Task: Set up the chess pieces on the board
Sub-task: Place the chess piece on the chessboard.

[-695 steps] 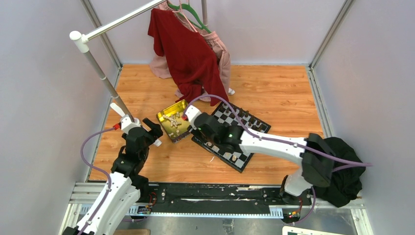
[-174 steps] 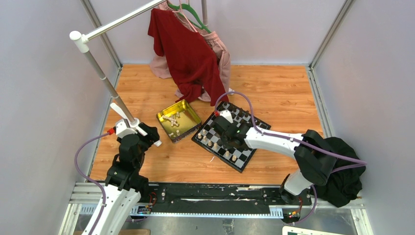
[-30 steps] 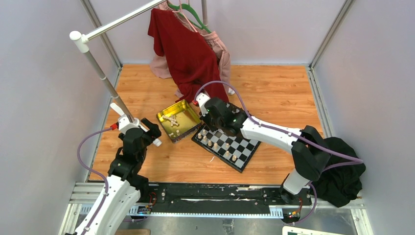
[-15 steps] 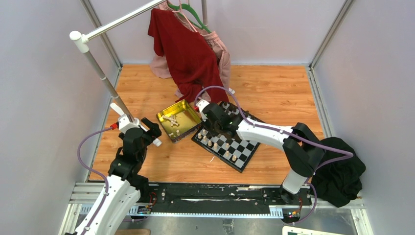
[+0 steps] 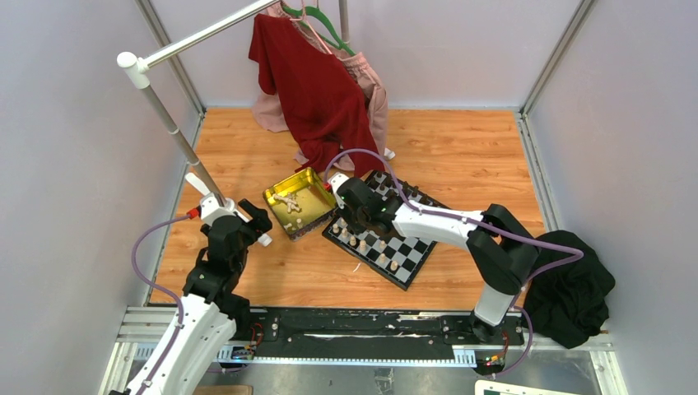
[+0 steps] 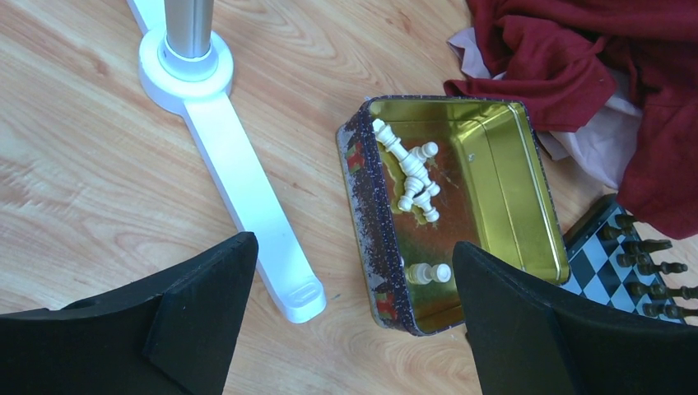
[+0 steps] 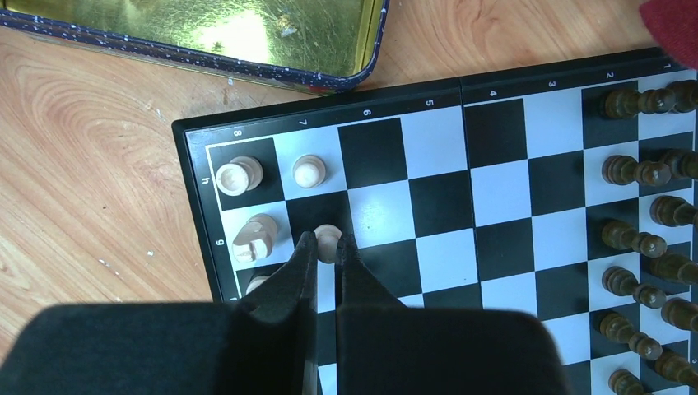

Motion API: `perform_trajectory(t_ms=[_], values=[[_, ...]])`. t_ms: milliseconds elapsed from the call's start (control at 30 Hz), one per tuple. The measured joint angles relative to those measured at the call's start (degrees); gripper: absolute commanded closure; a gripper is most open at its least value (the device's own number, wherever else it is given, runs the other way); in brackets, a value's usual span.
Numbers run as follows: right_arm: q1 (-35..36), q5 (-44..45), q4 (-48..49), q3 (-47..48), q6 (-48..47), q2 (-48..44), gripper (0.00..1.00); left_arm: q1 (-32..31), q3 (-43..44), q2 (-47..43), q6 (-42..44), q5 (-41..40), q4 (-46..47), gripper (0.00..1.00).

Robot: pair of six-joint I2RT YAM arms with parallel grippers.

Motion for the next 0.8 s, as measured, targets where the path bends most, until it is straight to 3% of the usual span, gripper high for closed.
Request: perform_trajectory(t_ms=[600, 800], values=[[0.0, -0.81, 1.53, -0.33, 0.85, 1.95, 1.0, 0.0, -0.24, 0.02, -0.02, 0.17, 0.39, 0.06], [0.0, -1.03, 2.29, -0.33, 1.05, 2.54, 0.92, 0.0, -0.63, 0.0, -0.02, 0.17, 0.52, 0.06]])
